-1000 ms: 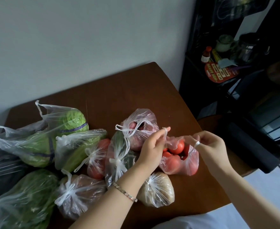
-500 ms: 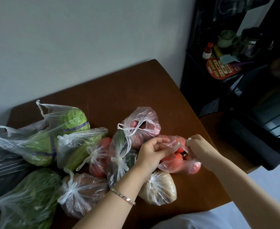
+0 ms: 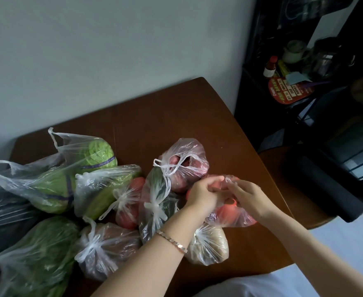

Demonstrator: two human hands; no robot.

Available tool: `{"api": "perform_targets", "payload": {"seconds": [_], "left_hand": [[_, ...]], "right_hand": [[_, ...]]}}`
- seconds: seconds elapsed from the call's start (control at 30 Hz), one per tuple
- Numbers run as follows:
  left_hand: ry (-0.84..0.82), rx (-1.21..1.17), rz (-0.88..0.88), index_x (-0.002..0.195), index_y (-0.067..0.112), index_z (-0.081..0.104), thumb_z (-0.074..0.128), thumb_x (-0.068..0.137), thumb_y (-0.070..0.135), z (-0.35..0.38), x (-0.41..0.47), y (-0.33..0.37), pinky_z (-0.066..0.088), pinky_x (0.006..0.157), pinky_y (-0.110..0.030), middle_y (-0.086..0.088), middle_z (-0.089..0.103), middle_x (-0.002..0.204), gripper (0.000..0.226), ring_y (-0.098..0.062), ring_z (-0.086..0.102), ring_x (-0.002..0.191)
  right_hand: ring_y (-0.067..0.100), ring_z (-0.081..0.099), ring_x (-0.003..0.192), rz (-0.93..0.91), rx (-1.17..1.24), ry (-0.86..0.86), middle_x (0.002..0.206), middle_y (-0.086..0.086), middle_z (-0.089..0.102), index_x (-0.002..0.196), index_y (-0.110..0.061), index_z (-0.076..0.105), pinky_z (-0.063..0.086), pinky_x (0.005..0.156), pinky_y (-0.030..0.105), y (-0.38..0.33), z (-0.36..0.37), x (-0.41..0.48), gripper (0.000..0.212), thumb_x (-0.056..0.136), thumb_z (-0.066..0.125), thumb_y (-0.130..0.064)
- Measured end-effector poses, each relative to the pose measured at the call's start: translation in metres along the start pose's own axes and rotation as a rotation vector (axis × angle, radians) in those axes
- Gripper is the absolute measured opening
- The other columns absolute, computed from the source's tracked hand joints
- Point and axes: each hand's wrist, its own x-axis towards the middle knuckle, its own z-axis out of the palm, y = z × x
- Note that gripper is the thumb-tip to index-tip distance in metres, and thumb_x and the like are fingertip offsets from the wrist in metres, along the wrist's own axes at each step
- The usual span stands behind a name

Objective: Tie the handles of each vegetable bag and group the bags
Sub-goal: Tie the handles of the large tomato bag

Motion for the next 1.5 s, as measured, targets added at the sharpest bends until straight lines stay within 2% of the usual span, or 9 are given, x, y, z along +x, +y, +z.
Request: {"api": "perform_targets", "payload": {"seconds": [0.13, 0.23, 0.43, 0.57, 0.67, 0.93, 1.2, 1.3, 1.5], "left_hand": [[-0.033, 0.104, 0.036, 0.088, 0.012, 0.064, 0.072, 0.078, 0.008, -0.002, 0.002, 0.002, 0.055, 0.052, -0.017, -0.002, 0.065, 0.07, 0.014, -0.008, 0.064, 0.046], [-0.005, 0.17, 0.137, 0.089, 0.005, 0.061, 0.065, 0.084, 0.012, -0.006, 0.003, 0.004, 0.05, 0.046, -0.012, 0.0, 0.063, 0.072, 0.009, -0.003, 0.062, 0.047], [0.006, 0.299, 0.243, 0.072, 0.028, 0.053, 0.055, 0.089, 0.025, -0.007, 0.003, -0.011, 0.05, 0.067, -0.02, 0.005, 0.055, 0.075, 0.017, -0.012, 0.063, 0.072], [0.072, 0.52, 0.41, 0.076, 0.014, 0.06, 0.062, 0.085, 0.02, -0.008, 0.0, -0.021, 0.04, 0.061, -0.005, 0.008, 0.054, 0.077, 0.011, -0.001, 0.05, 0.068], [0.161, 0.626, 0.551, 0.076, 0.006, 0.064, 0.067, 0.082, 0.015, -0.008, 0.002, -0.024, 0.041, 0.064, -0.007, 0.007, 0.056, 0.075, 0.011, -0.001, 0.05, 0.067], [0.262, 0.391, 0.404, 0.074, 0.013, 0.063, 0.068, 0.081, 0.011, -0.011, 0.011, -0.013, 0.045, 0.055, -0.008, 0.012, 0.06, 0.067, 0.009, 0.003, 0.059, 0.056], [0.14, 0.149, 0.047, 0.069, 0.015, 0.058, 0.07, 0.077, 0.012, -0.009, 0.014, -0.015, 0.05, 0.065, -0.018, 0.002, 0.062, 0.064, 0.014, -0.009, 0.059, 0.064], [0.171, 0.201, 0.044, 0.064, 0.016, 0.054, 0.067, 0.079, 0.014, -0.009, 0.013, -0.016, 0.044, 0.056, -0.016, 0.004, 0.057, 0.056, 0.019, -0.006, 0.053, 0.055], [0.436, 0.541, 0.291, 0.07, 0.012, 0.048, 0.058, 0.081, 0.016, -0.015, 0.022, -0.011, 0.032, 0.051, -0.019, 0.006, 0.049, 0.062, 0.015, -0.011, 0.045, 0.058]], "right_hand": [[0.002, 0.043, 0.053, -0.082, -0.221, 0.044, 0.06, -0.01, 0.048, 0.059, -0.023, 0.05, 0.036, 0.05, 0.013, 0.002, 0.0, 0.0, 0.041, 0.098, 0.037, -0.02], [0.004, 0.039, 0.048, -0.062, -0.222, -0.019, 0.059, -0.004, 0.049, 0.075, -0.014, 0.063, 0.034, 0.052, 0.018, 0.006, -0.005, 0.003, 0.039, 0.098, 0.035, -0.027], [0.005, 0.059, 0.049, -0.074, 0.049, 0.198, 0.066, -0.004, 0.063, 0.078, -0.021, 0.062, 0.042, 0.045, 0.007, 0.008, -0.002, 0.005, 0.03, 0.097, 0.039, -0.024], [0.016, 0.043, 0.048, -0.021, -0.042, 0.343, 0.055, 0.007, 0.053, 0.068, -0.005, 0.06, 0.034, 0.046, 0.023, 0.028, 0.006, 0.014, 0.032, 0.095, 0.049, -0.019], [0.013, 0.047, 0.052, -0.065, -0.086, 0.296, 0.062, 0.006, 0.06, 0.074, -0.012, 0.065, 0.037, 0.05, 0.02, 0.027, 0.007, 0.014, 0.009, 0.083, 0.064, -0.013], [-0.005, 0.056, 0.069, -0.229, -0.25, 0.146, 0.083, -0.014, 0.062, 0.102, -0.011, 0.069, 0.042, 0.062, 0.0, 0.02, 0.003, -0.002, 0.03, 0.077, 0.062, 0.004], [-0.003, 0.061, 0.068, -0.291, -0.058, 0.282, 0.075, -0.015, 0.065, 0.073, -0.034, 0.064, 0.046, 0.062, 0.009, 0.022, 0.006, -0.008, 0.03, 0.073, 0.072, -0.005], [0.006, 0.055, 0.068, -0.281, -0.128, 0.265, 0.078, -0.005, 0.06, 0.077, -0.015, 0.064, 0.042, 0.062, 0.009, 0.02, 0.007, -0.004, 0.009, 0.084, 0.062, -0.01], [0.008, 0.051, 0.086, -0.215, 0.144, 0.224, 0.086, -0.003, 0.056, 0.07, 0.0, 0.066, 0.04, 0.077, 0.02, 0.011, 0.004, -0.006, 0.03, 0.087, 0.05, -0.018]]}}
